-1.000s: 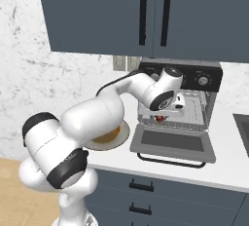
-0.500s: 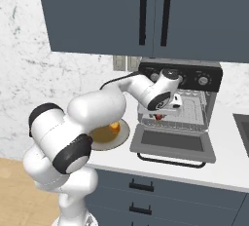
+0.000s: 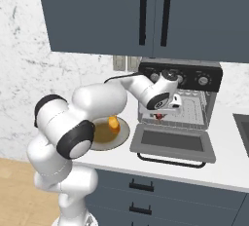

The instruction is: Pick up the kebab skewer and baguette bread, and place them inside the toaster oven. Close the toaster oven door and start by setting the timer.

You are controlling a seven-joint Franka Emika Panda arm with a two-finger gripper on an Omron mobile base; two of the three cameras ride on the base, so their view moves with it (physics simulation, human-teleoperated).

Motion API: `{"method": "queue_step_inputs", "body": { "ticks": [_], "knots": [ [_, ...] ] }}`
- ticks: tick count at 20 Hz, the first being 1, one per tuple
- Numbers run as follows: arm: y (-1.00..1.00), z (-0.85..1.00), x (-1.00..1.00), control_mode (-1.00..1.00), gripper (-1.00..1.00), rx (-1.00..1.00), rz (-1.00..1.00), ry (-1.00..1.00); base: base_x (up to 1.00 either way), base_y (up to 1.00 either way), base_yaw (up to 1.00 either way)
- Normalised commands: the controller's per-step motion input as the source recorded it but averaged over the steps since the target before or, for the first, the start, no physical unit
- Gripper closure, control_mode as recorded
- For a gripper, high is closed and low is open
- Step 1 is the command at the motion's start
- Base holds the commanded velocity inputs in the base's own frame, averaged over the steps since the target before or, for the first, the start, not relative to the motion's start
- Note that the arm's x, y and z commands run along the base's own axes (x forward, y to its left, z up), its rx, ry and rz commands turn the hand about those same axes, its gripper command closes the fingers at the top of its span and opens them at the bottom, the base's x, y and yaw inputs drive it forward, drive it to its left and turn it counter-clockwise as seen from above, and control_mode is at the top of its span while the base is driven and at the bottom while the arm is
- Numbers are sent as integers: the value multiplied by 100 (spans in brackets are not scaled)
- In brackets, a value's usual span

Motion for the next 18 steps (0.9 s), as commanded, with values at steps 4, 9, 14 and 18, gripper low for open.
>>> {"method": "queue_step_inputs", "body": {
  "ticks": [4,9,14,18],
  "knots": [
    [-1,-21,2,-100,100,0,0,0,0,0,0],
    [0,-37,-32,-100,-100,0,0,0,0,0,0],
    [0,-36,-39,-100,-100,0,0,0,0,0,0],
    [0,-4,-22,-100,-100,0,0,-4,0,0,0]
  ]
}}
